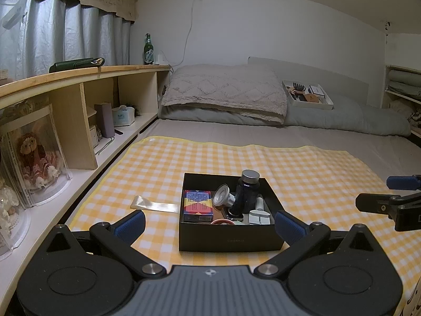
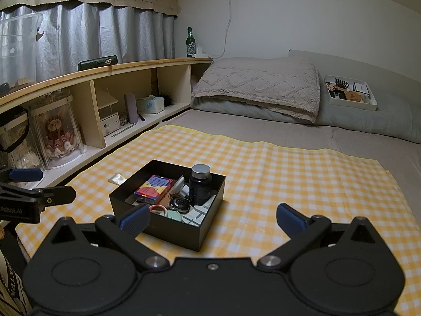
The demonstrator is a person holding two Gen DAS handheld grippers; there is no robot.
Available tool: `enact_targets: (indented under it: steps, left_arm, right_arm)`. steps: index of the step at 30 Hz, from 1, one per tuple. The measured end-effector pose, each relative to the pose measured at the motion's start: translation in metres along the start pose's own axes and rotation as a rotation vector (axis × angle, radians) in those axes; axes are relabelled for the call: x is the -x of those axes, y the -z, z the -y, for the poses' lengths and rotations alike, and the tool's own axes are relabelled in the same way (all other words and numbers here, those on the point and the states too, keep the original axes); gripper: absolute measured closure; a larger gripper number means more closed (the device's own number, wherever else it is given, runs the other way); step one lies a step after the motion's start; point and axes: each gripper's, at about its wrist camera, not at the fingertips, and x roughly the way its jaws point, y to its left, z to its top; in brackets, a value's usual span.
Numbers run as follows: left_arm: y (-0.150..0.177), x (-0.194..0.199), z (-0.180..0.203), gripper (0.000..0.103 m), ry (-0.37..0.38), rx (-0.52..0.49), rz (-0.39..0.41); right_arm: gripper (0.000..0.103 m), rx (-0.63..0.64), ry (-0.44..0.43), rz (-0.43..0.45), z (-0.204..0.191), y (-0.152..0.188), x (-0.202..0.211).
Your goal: Organize rigid objects
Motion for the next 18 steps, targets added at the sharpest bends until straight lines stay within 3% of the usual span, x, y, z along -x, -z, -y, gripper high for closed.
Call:
enact_targets:
  steps: [18]
  left_arm:
    - [0.0009,0.0000,-0.0002,0.000,-0.001,0.000,-0.003]
  right_arm:
    - [0.000,0.003,-0.002,-0.003,-0.0020,0.0030,0.0004]
